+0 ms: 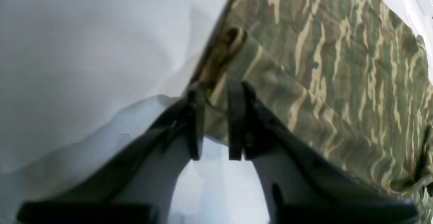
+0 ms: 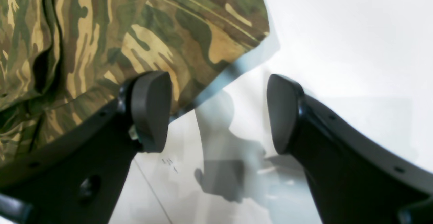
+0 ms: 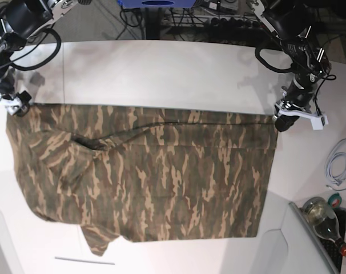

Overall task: Layout the t-shirt on the table in an organized manner, then fold the t-shirt properly
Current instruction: 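Pull the grasped edge taut between both grippers, then adjust the left gripper's grip on the shirt edge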

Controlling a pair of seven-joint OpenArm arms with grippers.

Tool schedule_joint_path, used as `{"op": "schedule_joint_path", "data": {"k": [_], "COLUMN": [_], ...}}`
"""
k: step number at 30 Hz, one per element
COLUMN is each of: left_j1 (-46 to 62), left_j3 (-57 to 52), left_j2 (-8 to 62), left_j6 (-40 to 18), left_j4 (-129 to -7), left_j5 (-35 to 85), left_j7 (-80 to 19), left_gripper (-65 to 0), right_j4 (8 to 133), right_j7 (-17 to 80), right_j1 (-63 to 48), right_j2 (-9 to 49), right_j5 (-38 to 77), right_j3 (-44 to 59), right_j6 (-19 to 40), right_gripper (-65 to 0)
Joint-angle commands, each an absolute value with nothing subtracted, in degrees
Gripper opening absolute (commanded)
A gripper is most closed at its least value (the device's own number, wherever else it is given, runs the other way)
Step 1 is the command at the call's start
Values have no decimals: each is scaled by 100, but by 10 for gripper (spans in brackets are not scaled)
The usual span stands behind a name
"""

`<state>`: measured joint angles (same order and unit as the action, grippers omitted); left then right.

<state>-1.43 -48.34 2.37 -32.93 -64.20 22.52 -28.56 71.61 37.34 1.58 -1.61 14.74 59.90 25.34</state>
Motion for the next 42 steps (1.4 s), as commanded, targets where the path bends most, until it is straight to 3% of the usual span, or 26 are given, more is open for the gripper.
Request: {"op": "schedule_joint_path", "data": {"k": [1,4,9,33,42], "left_j1": [-224,-233,-242,-646,-857], "left_j3": [-4840,-4840,-4840,-4822,-4207], "left_j2": [303,303,303,303,286], "left_j6": [-3336,-3336,-3336,-3336,-3336], "left_j4": [-6492,-6448,-6264,-5789,-5789], "left_j5": [2343,2343,2352,2316,2352], "left_j7": [-2747,-2747,-2747,-2747,-2721], "left_gripper": [-525,-512,-392,-392,-392], "right_j4": [7240,7240,7240,7222,7222], "right_j7": [3635,3635,3635,3635,3635], "right_j1": [233,224,215,215,215], "right_j2": [-92,-92,-92,-92,-84], "right_j5": [1552,1552,1552,1552,1552], "right_j3": [5991,5991,5991,5991,5991], "right_j6": [2554,2554,2554,2563,2563], "right_gripper": [-233,-233,-233,-233,-233]}}
